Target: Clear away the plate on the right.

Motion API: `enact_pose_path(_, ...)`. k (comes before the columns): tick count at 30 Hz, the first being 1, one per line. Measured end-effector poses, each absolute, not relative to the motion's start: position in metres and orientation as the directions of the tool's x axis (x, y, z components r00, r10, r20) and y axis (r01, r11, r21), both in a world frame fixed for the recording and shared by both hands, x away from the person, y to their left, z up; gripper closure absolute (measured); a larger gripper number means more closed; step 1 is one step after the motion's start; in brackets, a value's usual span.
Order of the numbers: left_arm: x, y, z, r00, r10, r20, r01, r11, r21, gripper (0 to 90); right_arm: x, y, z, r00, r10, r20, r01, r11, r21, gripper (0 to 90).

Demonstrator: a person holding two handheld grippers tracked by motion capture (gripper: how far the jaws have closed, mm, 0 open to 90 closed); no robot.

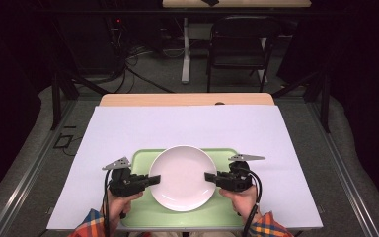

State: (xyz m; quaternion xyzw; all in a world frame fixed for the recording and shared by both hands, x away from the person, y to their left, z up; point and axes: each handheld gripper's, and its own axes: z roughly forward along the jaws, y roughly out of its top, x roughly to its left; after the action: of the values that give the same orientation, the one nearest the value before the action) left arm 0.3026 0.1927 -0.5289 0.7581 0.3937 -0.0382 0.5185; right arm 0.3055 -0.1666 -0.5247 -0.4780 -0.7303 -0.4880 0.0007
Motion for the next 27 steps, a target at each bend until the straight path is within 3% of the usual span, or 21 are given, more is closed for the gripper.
enact_pose_path(13,0.304,0.187,-0.532,0.701,0.596,-0.393,0.613,-0.22,0.759,73.8,0.309,-0.161,-0.533,-0.536,0.728,0.427,0.704,0.105,0.703,66.9)
enact_pose_path(27,0.312,0.184,-0.543,0.675,0.63,-0.383,0.637,-0.238,0.733,67.4,0.315,-0.158,-0.543,-0.536,0.75,0.388,0.712,0.155,0.685,62.0)
